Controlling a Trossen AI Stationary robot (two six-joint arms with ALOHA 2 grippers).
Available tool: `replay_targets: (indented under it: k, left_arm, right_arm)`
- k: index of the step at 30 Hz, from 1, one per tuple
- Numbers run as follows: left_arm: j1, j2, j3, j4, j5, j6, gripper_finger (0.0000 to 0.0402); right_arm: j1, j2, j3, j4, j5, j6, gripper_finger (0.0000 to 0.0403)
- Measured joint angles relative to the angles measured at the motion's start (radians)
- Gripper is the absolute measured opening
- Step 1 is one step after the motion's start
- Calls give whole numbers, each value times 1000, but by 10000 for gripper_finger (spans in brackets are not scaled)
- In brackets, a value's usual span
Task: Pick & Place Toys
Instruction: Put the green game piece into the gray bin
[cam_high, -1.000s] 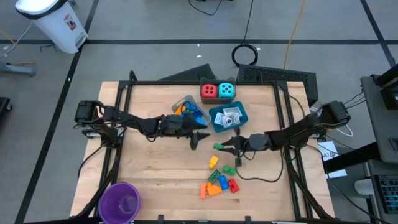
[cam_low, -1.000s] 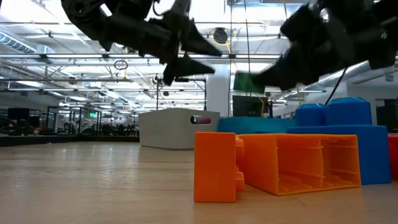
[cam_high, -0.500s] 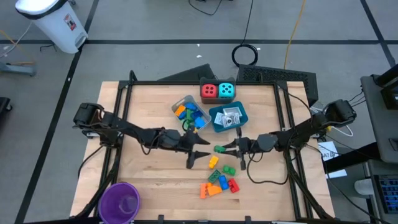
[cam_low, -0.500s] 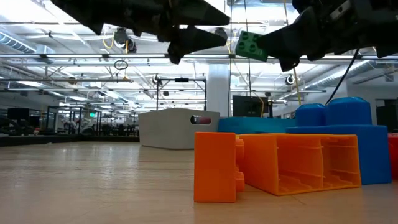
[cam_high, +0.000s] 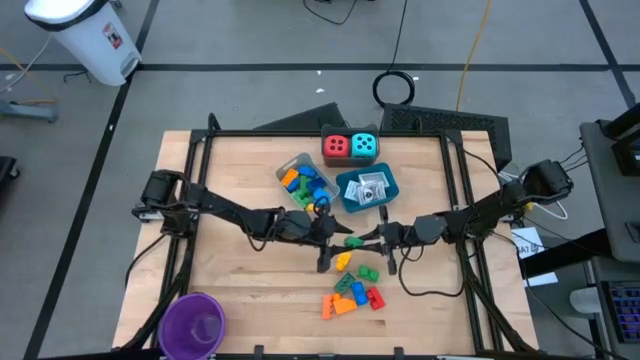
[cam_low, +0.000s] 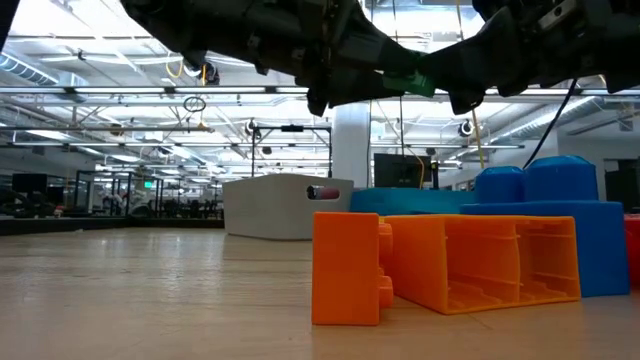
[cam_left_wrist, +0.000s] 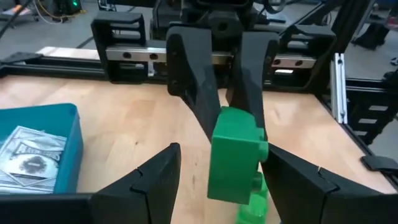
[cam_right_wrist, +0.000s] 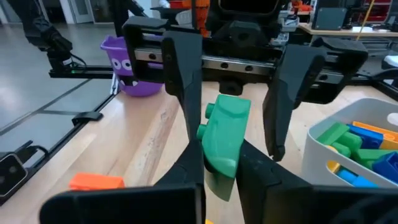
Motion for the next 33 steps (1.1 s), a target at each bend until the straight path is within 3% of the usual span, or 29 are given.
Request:
replay_targets:
  k: [6,12,18,21,25,33]
  left_arm:
    - [1,-1,3,0,3,-32,206]
    - [0,-1,3,1,21,-11,97]
    - [16,-51,2,-66,-12,12,99]
    - [13,-118,2,-174,-109,4,99]
    - [17,-177,-32,-250,-331,-7,99]
    - [86,-217,-194,-207,-571,-181,99]
  right_arm:
    - [0,0,0,-5,3,0,26]
    - [0,0,0,-7,-5,2,36]
    - [-2,-7,0,-28,27,3,74]
    - [-4,-30,2,-62,33,4,93]
    - [1,-77,0,-127,6,4,112]
    - [-1,-103,1,-158,7,4,122]
